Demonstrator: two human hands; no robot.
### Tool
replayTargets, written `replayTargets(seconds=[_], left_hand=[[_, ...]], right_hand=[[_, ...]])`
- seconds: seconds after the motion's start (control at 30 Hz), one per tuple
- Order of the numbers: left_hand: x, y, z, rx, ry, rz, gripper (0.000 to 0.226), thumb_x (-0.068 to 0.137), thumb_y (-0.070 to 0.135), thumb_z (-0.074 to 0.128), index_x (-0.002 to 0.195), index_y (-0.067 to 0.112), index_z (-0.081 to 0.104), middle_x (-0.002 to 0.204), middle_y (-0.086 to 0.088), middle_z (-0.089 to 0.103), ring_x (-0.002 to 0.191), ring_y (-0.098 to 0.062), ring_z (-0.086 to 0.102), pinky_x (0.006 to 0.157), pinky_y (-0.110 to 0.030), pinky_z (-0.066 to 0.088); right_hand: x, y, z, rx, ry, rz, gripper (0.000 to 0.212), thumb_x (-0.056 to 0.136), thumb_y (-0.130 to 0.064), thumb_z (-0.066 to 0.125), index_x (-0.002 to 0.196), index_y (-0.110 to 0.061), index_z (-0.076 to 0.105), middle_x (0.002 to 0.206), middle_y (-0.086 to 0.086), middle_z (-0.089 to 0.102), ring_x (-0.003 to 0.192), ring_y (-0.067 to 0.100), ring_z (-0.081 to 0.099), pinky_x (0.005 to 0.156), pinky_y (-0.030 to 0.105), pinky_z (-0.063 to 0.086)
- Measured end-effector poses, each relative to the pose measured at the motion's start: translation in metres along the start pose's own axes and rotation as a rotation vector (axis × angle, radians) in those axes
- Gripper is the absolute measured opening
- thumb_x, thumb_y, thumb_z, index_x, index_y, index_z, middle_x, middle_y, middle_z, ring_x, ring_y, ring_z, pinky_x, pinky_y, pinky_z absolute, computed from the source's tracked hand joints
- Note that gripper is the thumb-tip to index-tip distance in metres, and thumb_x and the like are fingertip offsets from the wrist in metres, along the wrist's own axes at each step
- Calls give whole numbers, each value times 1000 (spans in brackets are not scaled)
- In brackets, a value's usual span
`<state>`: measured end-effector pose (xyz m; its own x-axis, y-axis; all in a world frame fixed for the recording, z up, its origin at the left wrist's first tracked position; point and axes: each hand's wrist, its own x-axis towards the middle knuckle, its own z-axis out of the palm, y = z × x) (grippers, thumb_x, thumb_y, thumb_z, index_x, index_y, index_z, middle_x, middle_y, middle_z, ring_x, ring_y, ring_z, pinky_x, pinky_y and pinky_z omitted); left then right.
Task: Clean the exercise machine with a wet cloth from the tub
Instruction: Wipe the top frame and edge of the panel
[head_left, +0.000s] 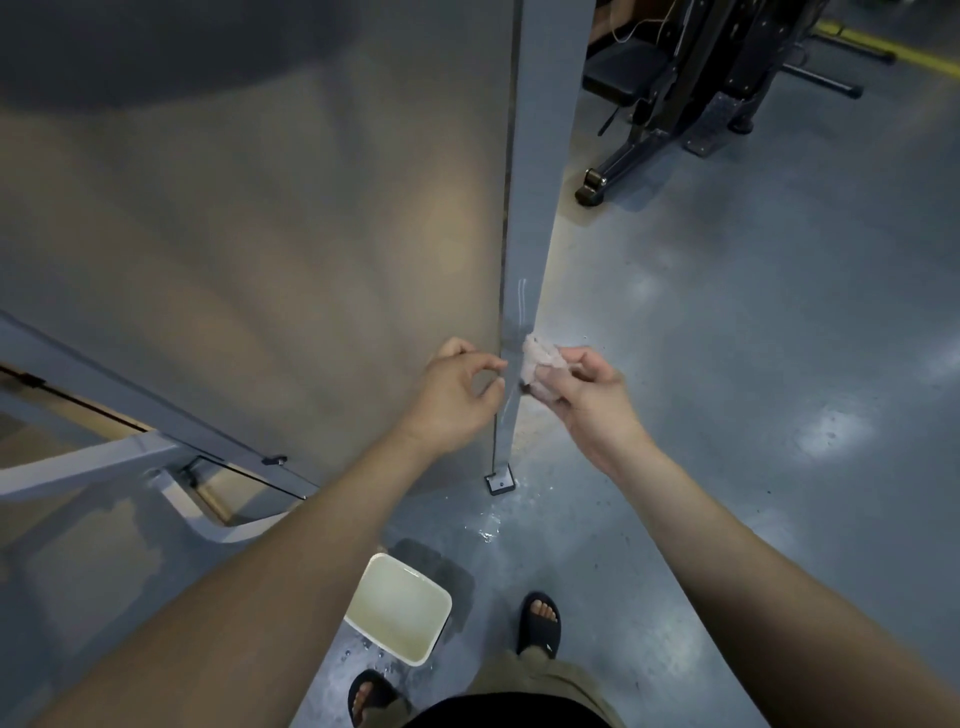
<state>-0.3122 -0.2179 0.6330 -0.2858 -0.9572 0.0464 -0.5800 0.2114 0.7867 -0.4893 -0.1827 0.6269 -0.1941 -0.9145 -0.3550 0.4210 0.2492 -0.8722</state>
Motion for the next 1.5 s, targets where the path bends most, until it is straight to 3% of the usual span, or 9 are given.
replayTargets(seconds=[0.17, 0.33, 0.47, 0.63, 0.8, 0.93, 1.07, 1.27, 1.5], left_hand=[[11, -1, -17, 297, 213, 213, 28, 81, 7, 54, 99, 6, 76, 104, -11, 61, 104, -25, 46, 88, -33, 47], [11, 8, -24, 494, 212, 298, 41, 74, 6, 56, 111, 8, 71, 140, -16, 52, 137, -29, 34, 100, -50, 44], [11, 12, -24, 627, 162, 312, 65, 73, 8, 55, 138, 10, 56, 164, -12, 27, 156, -29, 13, 126, -46, 15], [16, 7, -25, 777, 100, 266, 78, 76, 13, 59, 152, 8, 42, 171, -9, 8, 159, -26, -2, 128, -43, 3], [16, 5, -27, 853, 97, 268, 75, 77, 14, 57, 151, 6, 44, 172, -9, 6, 159, -25, -5, 128, -42, 3], [17, 3, -26, 893, 62, 242, 72, 81, 20, 53, 151, 7, 44, 172, -7, -3, 158, -24, -11, 128, -42, 3], [17, 6, -25, 920, 65, 227, 74, 80, 21, 51, 152, 9, 42, 172, -7, -5, 158, -24, -12, 129, -44, 5], [17, 6, -24, 910, 62, 230, 66, 78, 21, 53, 143, 12, 52, 172, -9, -4, 158, -25, -10, 128, -47, 10], [16, 7, -27, 919, 50, 239, 51, 76, 19, 57, 127, 14, 59, 172, -9, -3, 159, -25, -8, 127, -49, 12]], right_hand=[[25, -21, 9, -705, 181, -652, 19, 92, -16, 75, 110, -18, 73, 102, 2, 60, 88, 0, 60, 81, 13, 48], [51, -40, 20, -1022, 158, -1143, 31, 90, -5, 59, 120, -7, 70, 93, 14, 52, 75, 22, 53, 68, 25, 44], [80, -37, 25, -1150, 129, -1323, 29, 88, 8, 60, 113, -1, 71, 78, 15, 47, 66, 31, 48, 57, 35, 42], [96, 4, 13, -1270, 86, -1260, 13, 94, 4, 63, 103, 1, 71, 73, 12, 41, 65, 24, 36, 43, 39, 41], [83, 1, 9, -1279, 24, -1111, 27, 99, -9, 48, 110, -1, 71, 82, 14, 48, 72, 30, 49, 56, 35, 46], [84, -25, 17, -1192, 122, -1242, 22, 96, 0, 52, 105, 7, 70, 79, 15, 48, 68, 28, 47, 57, 32, 39], [86, 10, 7, -1350, 70, -1113, 19, 89, 7, 60, 105, 1, 69, 80, 14, 46, 70, 29, 46, 46, 42, 46], [77, -19, 25, -1202, 119, -1147, 27, 83, 10, 62, 107, -1, 70, 80, 14, 47, 67, 26, 46, 58, 28, 38], [77, 7, 11, -1306, 79, -956, 23, 79, 11, 63, 98, -2, 68, 80, 13, 44, 67, 31, 49, 49, 33, 39]])
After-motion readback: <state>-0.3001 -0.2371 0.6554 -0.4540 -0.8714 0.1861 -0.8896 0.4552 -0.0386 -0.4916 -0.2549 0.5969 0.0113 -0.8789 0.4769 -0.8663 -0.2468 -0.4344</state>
